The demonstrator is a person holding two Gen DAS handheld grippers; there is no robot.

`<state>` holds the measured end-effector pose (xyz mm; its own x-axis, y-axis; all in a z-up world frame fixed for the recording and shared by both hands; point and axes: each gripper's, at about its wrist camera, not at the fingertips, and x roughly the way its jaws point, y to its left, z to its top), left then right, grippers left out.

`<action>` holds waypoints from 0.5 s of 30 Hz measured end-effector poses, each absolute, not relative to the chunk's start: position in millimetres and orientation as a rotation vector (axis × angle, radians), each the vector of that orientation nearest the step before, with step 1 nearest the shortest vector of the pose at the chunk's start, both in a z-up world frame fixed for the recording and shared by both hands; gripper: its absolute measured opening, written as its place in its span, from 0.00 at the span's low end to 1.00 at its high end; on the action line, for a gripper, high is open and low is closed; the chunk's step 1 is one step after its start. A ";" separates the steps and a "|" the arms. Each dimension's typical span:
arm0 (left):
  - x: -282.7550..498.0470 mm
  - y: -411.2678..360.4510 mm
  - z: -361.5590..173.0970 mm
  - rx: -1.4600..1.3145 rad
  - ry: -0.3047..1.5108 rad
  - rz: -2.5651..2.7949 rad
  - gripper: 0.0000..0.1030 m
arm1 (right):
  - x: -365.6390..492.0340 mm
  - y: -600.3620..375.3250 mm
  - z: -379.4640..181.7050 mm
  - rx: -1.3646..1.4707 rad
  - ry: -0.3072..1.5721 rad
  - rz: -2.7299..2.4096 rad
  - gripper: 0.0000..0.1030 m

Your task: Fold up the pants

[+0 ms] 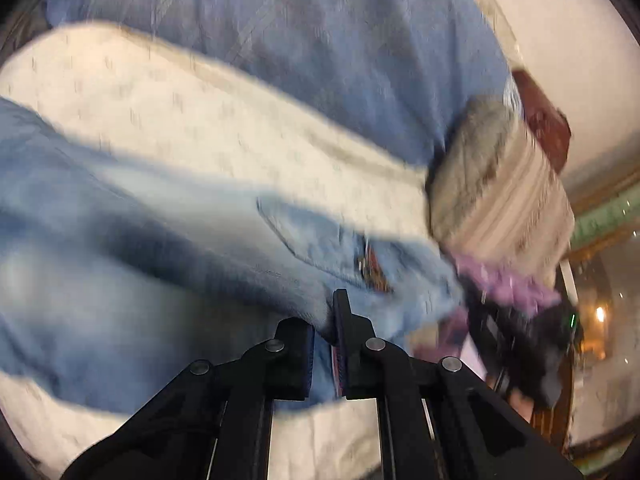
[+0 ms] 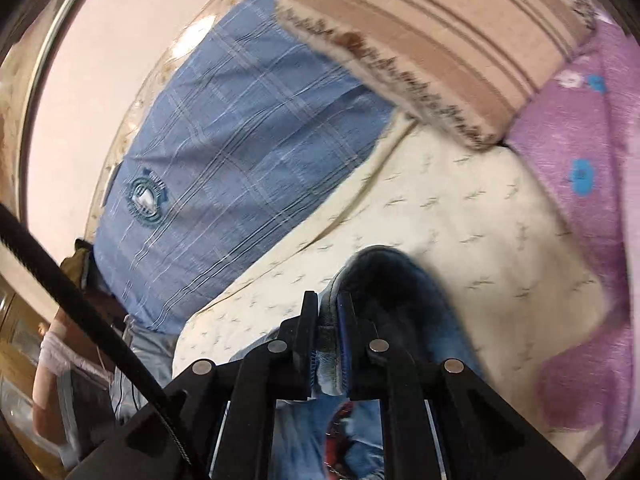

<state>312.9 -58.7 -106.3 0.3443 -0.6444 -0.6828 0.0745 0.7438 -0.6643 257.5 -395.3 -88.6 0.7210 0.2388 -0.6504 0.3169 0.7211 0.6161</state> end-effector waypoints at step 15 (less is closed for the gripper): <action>290.4 -78.5 -142.1 -0.465 1.164 -0.555 0.07 | 223.3 -379.0 -88.5 0.612 0.919 -0.218 0.08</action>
